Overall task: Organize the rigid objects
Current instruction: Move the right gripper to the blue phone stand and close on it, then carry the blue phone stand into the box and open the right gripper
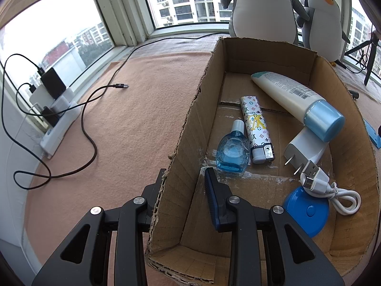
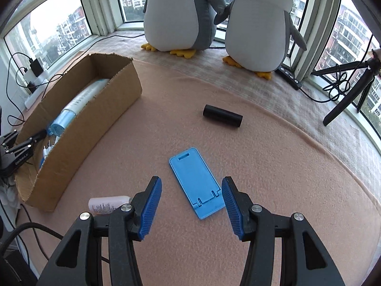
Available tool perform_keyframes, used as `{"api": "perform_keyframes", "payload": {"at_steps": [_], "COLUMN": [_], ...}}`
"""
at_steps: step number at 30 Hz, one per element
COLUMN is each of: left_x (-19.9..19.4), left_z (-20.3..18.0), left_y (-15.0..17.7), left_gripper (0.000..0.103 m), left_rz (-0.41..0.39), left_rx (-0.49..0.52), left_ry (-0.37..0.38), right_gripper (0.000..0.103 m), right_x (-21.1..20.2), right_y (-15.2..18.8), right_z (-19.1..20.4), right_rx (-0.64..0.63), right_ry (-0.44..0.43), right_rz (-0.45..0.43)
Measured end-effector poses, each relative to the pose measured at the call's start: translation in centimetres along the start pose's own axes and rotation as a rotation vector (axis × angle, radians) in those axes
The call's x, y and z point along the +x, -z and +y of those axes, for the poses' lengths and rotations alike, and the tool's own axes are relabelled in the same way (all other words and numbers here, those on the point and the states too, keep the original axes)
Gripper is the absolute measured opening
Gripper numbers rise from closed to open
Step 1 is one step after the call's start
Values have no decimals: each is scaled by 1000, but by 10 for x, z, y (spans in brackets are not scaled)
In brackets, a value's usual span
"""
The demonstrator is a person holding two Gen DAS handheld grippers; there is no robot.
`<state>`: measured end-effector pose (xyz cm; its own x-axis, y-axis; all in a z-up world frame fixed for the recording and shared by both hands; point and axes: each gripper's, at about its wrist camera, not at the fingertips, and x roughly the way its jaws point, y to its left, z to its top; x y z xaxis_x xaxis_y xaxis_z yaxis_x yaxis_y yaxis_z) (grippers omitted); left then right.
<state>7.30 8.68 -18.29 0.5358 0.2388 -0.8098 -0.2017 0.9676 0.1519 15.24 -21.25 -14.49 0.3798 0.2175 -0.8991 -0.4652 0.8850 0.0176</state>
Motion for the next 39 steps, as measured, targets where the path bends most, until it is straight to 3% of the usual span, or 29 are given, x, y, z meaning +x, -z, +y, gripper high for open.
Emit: {"api": "perform_keyframes", "payload": {"at_steps": [18,21,27,39], "left_x": [0,0,0,0], "left_z": [0,0,1,1], "left_y": [0,0,0,0], "left_gripper": [28,28,28,28], "left_rz": [1,1,1,1], "left_rx": [2,2,2,2], "left_ry": [0,-1,-1,0], "right_gripper": [49,48,35,33], "right_x": [36,36,36,18], "right_y": [-6,-8,-9,0], "right_z": [-4,-7,-15,-17], "right_rx": [-47,-32,6,89], "right_ry": [10,0,-7,-8], "right_rz": [78,71,73,20]}}
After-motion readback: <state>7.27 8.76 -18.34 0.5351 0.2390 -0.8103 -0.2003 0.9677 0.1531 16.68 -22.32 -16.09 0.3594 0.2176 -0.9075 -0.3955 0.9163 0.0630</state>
